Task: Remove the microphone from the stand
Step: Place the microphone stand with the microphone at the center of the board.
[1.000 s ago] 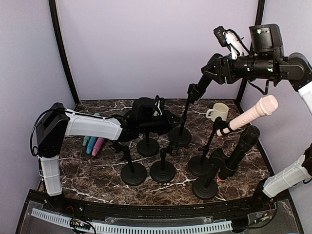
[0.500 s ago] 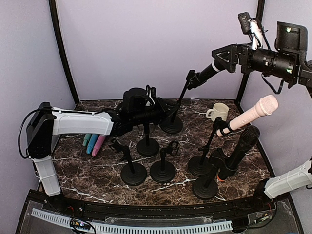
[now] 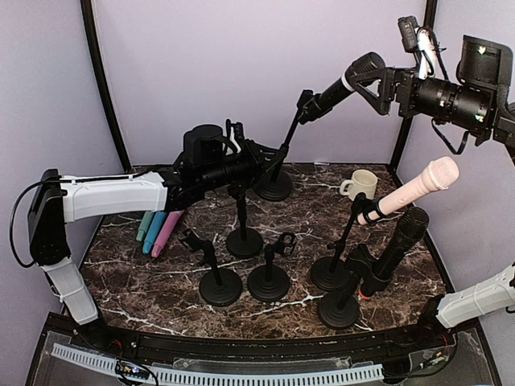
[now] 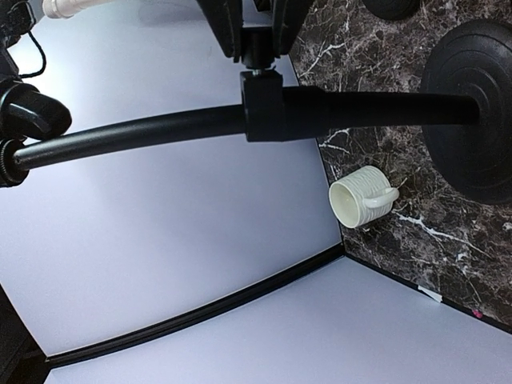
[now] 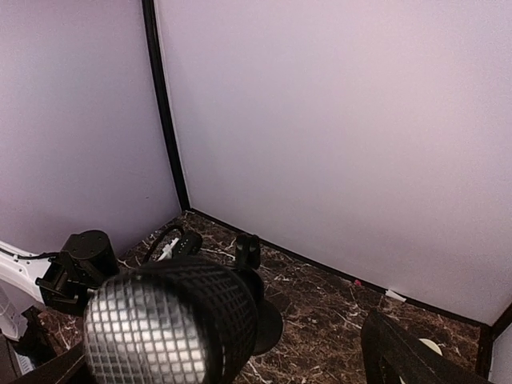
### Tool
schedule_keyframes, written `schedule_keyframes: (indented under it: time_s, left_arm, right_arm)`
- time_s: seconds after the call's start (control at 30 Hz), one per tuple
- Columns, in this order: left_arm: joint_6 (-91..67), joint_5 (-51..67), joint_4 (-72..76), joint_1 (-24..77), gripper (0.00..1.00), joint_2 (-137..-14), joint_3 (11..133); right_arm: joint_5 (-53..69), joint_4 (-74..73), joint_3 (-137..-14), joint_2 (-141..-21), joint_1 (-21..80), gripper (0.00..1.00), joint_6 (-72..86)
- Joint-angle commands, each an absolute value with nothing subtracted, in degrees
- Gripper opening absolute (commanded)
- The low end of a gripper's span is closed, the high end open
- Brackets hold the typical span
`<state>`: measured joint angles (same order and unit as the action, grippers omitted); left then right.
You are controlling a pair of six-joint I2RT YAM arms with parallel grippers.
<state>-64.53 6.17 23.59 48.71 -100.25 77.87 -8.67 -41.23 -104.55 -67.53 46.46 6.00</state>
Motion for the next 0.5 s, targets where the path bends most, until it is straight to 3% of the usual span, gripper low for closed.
schedule_keyframes:
  time_s: [0.0, 0.47]
  left_arm:
    - [-63.30, 6.77, 30.02, 44.78, 0.00, -93.04, 80.33]
    - [-68.54, 11.69, 36.87, 32.04, 0.00, -89.12, 69.49]
  right_arm:
    - [-2.81, -36.01, -104.56, -66.85, 46.67, 0.99, 6.40]
    - [-2.17, -35.45, -107.00, -72.24, 46.79, 0.98, 7.10]
